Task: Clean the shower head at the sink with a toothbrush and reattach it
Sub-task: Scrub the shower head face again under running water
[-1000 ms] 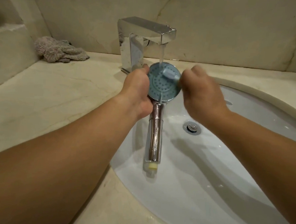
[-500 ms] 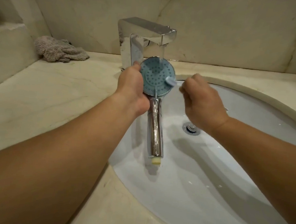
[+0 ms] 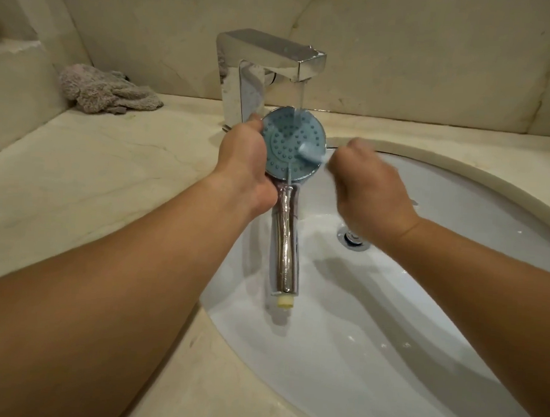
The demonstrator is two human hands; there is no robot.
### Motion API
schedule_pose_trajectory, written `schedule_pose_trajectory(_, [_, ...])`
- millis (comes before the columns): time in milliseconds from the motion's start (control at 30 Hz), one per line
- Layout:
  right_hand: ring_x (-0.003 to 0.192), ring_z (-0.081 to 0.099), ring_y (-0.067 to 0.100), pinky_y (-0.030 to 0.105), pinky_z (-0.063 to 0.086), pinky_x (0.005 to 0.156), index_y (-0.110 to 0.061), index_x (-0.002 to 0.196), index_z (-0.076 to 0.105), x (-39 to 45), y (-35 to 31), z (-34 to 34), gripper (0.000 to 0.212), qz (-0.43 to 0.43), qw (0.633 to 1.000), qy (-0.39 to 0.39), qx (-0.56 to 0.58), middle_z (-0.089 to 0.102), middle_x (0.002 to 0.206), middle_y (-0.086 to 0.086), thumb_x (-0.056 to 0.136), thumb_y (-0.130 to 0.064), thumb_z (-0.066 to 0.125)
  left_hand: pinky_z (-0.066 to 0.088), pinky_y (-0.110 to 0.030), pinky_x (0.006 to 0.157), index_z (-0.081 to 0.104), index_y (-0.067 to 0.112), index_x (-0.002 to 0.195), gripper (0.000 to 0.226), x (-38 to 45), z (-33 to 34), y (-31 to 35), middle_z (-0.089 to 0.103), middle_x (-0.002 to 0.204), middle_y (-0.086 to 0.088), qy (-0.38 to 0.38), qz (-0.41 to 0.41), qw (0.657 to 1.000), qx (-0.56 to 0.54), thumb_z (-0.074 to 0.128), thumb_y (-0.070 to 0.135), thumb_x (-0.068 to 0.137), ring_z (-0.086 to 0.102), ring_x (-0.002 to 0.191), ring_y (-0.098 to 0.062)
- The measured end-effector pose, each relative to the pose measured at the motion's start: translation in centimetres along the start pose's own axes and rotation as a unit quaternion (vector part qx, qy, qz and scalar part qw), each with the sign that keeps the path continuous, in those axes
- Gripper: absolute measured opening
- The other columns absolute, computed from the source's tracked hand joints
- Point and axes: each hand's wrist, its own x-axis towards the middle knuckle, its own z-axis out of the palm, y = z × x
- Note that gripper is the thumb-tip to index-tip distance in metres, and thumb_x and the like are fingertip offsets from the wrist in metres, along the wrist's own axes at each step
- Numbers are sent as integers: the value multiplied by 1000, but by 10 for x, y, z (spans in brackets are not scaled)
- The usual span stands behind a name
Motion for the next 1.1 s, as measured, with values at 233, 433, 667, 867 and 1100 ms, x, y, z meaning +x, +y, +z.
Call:
schedule_pose_trajectory(233, [57,33,21,21,18,47,-3,87,53,2,-2,2,6,11,1000,5,-4,48,82,11,89,2,51,61,-53,90,63,14,132,43,-1,1,0,74,119,-14,5,3,1000,5,37,40,109,73,105,-34])
schedule_pose_trajectory(433, [58,35,22,24,21,47,-7,87,49,5,0,3,9,65,998,19,9,41,83,4,93,-1,51,60,-53,91,60,14,133,42,-2,2,-1,74,118,-14,-7,8,1000,10,37,40,110,74,104,-34])
schedule_pose_trajectory(667, [62,38,27,31,28,54,-15,85,42,10,0,2,16,101,994,34,26,41,85,5,95,-5,47,60,-55,91,59,16,135,43,0,4,-4,75,118,-13,-23,13,999,25,36,41,110,74,105,-33])
schedule_pose_trajectory(867, [66,38,25,32,26,54,-18,84,39,15,-1,1,17,153,987,37,39,40,86,2,96,-7,45,59,-55,94,59,15,134,42,1,6,-5,75,119,-13,-26,19,999,37,38,42,109,74,106,-33])
schedule_pose_trajectory(1100, [67,38,23,32,29,56,-16,84,39,14,-4,3,15,180,981,44,60,42,85,2,96,-8,43,62,-48,87,65,11,130,49,-2,5,-4,75,119,-14,-58,13,997,54,33,42,110,73,108,-32])
